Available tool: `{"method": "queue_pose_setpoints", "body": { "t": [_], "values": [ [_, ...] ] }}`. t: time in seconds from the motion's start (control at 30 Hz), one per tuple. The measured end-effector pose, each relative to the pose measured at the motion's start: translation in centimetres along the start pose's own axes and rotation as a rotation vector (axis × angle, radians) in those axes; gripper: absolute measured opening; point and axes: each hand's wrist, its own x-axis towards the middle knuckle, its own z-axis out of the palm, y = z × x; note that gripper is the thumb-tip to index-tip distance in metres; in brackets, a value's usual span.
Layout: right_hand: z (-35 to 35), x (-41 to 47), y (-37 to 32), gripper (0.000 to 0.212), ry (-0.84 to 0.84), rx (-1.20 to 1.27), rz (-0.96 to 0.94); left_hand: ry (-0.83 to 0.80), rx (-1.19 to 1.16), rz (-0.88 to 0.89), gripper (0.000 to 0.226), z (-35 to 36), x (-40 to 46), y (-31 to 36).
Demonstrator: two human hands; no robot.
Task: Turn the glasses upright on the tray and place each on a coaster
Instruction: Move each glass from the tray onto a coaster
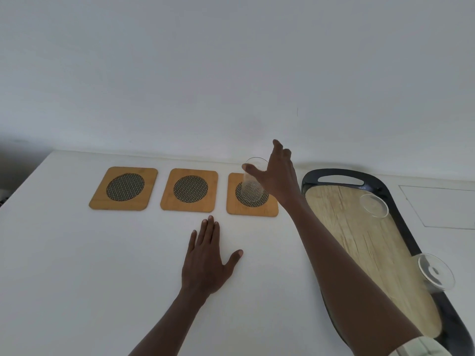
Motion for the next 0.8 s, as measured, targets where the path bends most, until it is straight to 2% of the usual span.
{"method": "queue_pose_setpoints", "body": {
  "t": [0.4,0.8],
  "values": [
    [-2.9,-5.1,1.1,0.082,0.221,0.033,0.002,-0.045,0.076,0.02,0.106,0.0,0.0,-0.4],
    [-6.8,-12.9,4.7,0.058,0.263,-0.008,0.036,-0.134,-0.015,0.039,0.094,-0.3,-2.4,1.6]
  ]
}}
